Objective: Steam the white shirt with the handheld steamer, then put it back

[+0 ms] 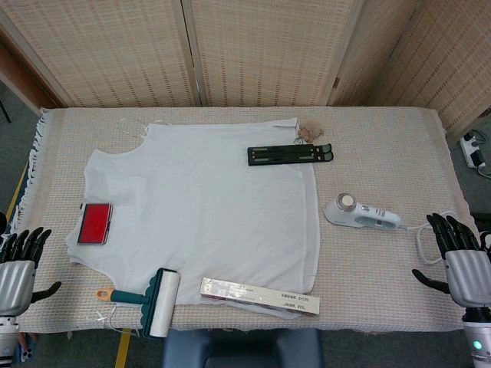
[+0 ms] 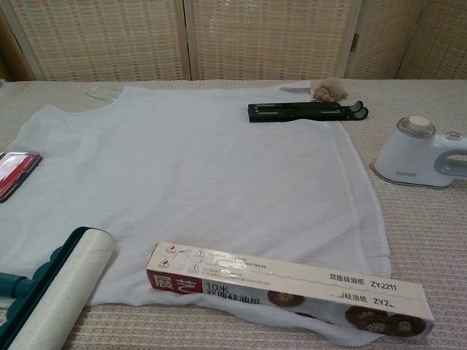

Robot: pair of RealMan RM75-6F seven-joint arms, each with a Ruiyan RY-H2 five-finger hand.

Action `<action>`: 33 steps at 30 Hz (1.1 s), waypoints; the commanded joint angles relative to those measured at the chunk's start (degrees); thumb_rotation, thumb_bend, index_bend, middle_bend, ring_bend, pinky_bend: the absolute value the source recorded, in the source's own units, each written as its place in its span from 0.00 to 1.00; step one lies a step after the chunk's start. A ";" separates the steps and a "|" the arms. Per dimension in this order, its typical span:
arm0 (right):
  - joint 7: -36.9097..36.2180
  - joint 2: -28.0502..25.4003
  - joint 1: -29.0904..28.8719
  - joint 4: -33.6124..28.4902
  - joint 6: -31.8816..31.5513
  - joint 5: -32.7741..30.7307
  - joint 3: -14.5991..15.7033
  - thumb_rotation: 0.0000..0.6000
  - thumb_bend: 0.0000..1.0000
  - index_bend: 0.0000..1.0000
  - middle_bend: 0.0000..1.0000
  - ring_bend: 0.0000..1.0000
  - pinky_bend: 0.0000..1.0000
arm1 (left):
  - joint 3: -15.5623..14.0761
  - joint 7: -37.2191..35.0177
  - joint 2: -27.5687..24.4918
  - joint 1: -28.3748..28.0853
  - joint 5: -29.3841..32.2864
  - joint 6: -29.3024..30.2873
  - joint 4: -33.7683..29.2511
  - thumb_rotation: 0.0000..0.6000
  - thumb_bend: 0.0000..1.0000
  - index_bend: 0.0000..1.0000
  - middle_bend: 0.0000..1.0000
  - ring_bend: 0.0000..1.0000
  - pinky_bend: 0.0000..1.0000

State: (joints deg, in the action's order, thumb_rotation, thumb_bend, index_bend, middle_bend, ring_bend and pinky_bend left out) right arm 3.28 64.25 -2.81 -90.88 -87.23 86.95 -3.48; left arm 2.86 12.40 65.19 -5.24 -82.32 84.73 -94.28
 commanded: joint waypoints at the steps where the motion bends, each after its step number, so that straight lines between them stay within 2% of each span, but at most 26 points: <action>1: 0.82 -0.39 0.03 -0.85 0.90 -0.95 0.16 0.93 0.00 0.00 0.08 0.05 0.13 | -0.02 -0.18 0.19 -0.14 -0.18 -0.15 0.16 1.00 0.05 0.12 0.10 0.05 0.00; 12: 2.27 -1.37 -0.67 -2.64 2.08 -1.71 -0.38 0.92 0.00 0.00 0.09 0.05 0.16 | -0.25 -1.26 -0.06 -0.13 -0.48 -0.42 0.20 1.00 0.05 0.12 0.11 0.05 0.00; 16: 3.27 -1.65 -2.70 -3.22 5.23 -3.40 -1.49 0.93 0.07 0.00 0.10 0.06 0.17 | -0.45 -1.87 -0.25 -0.18 -0.74 -0.69 0.18 1.00 0.05 0.12 0.11 0.05 0.00; 20: 4.22 -0.32 -5.93 -2.22 9.75 -6.76 -3.61 0.93 0.13 0.00 0.15 0.08 0.21 | -0.70 -2.40 -0.30 -0.12 -0.75 -0.99 0.32 1.00 0.05 0.12 0.11 0.05 0.00; 27: 6.88 5.22 -11.78 3.67 17.66 -12.80 -6.39 0.93 0.13 0.17 0.26 0.13 0.24 | -1.14 -2.45 -0.33 0.03 -0.38 -1.66 0.31 1.00 0.05 0.12 0.11 0.05 0.00; 33: 6.88 8.08 -14.78 8.61 21.74 -15.94 -7.49 0.93 0.13 0.22 0.28 0.14 0.25 | -0.89 -2.04 -0.64 -0.11 0.20 -2.00 0.13 1.00 0.05 0.12 0.11 0.05 0.00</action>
State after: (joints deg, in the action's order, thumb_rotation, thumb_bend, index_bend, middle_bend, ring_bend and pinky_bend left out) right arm 10.03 71.40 -16.64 -83.44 -66.79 72.16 -10.52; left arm 1.95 10.35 64.56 -5.33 -82.13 82.75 -94.14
